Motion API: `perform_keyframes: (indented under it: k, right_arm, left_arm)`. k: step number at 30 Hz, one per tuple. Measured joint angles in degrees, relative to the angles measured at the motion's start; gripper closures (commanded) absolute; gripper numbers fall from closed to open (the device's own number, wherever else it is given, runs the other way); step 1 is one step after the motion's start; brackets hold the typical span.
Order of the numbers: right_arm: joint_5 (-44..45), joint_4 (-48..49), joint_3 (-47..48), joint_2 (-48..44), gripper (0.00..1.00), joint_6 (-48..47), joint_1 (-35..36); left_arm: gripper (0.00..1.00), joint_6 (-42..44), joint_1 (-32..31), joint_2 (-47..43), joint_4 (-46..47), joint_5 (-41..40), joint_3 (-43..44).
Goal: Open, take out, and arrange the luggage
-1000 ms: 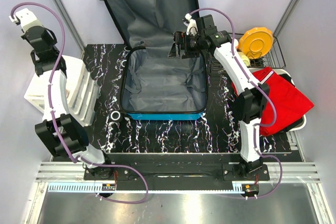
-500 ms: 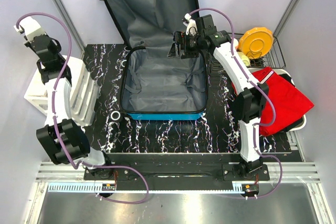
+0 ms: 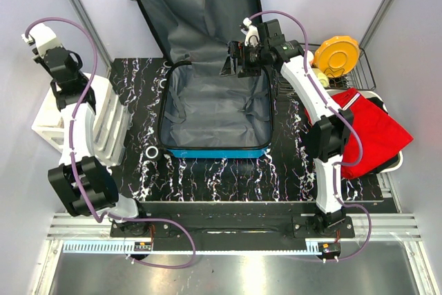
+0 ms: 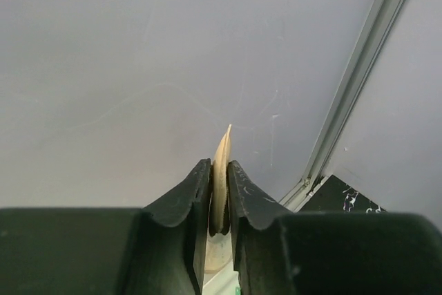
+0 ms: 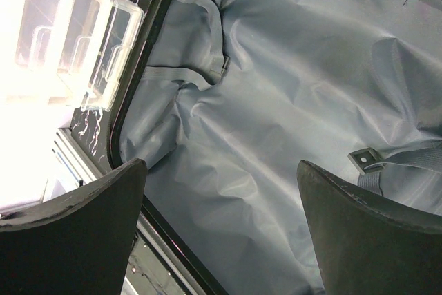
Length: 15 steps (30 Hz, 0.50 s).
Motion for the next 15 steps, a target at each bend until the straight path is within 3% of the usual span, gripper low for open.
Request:
perform_keyframes:
  k: [2, 11, 15]
  right_arm:
    - [0.0, -0.02, 0.0, 0.0, 0.02, 0.04, 0.0]
    - [0.02, 0.0, 0.0, 0.0, 0.02, 0.07, 0.0]
    - [0.0, -0.02, 0.0, 0.0, 0.02, 0.04, 0.0]
  left_arm:
    - [0.63, -0.24, -0.13, 0.0, -0.55, -0.42, 0.0]
    - [0.43, -2.38, -0.13, 0.0, -1.92, -1.55, 0.02]
    - [0.25, -3.3, -0.13, 0.0, -3.13, -1.44, 0.02]
